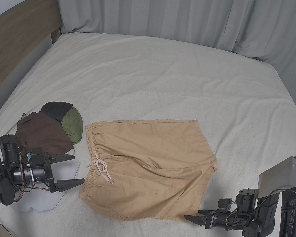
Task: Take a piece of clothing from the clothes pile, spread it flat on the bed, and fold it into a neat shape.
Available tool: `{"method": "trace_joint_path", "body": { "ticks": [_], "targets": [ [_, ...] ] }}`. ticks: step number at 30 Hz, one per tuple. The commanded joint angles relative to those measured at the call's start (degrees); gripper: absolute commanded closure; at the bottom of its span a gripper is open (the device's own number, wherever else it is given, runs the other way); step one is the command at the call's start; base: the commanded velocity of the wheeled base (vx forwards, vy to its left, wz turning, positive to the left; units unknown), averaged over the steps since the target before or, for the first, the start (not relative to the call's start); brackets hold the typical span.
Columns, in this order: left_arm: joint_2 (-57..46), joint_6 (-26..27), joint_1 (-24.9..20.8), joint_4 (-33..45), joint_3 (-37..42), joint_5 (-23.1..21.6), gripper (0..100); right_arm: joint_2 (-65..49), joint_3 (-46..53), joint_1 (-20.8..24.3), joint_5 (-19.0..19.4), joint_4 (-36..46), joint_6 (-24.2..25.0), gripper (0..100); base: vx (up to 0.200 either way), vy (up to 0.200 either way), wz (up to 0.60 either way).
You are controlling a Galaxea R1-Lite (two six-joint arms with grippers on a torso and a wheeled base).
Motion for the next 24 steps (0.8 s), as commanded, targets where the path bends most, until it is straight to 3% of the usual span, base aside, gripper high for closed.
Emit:
{"method": "trace_joint_path", "body": {
  "ticks": [1, 8, 9, 24],
  "targets": [
    [0.1, 0.0, 0.1, -0.1, 0.0, 0.0, 0, 0.6, -0.2, 1.1, 0.0, 0.1, 0.5, 0, 0.000, 0.000, 0.00],
    [0.0, 0.0, 0.1, -0.1, 0.0, 0.0, 0, 1.1, -0.4, 1.3, 0.0, 0.0, 0.5, 0, 0.000, 0.000, 0.00],
    [0.0, 0.0, 0.1, -0.1, 0.0, 0.0, 0, 1.2, -0.6, 1.3, 0.0, 0.0, 0.5, 100, 0.000, 0.000, 0.00],
    [0.1, 0.0, 0.1, -0.1, 0.0, 0.0, 0, 1.7, 0.8, 0.0, -0.5, 0.1, -0.2, 100, 0.000, 0.000, 0.00]
  ]
}}
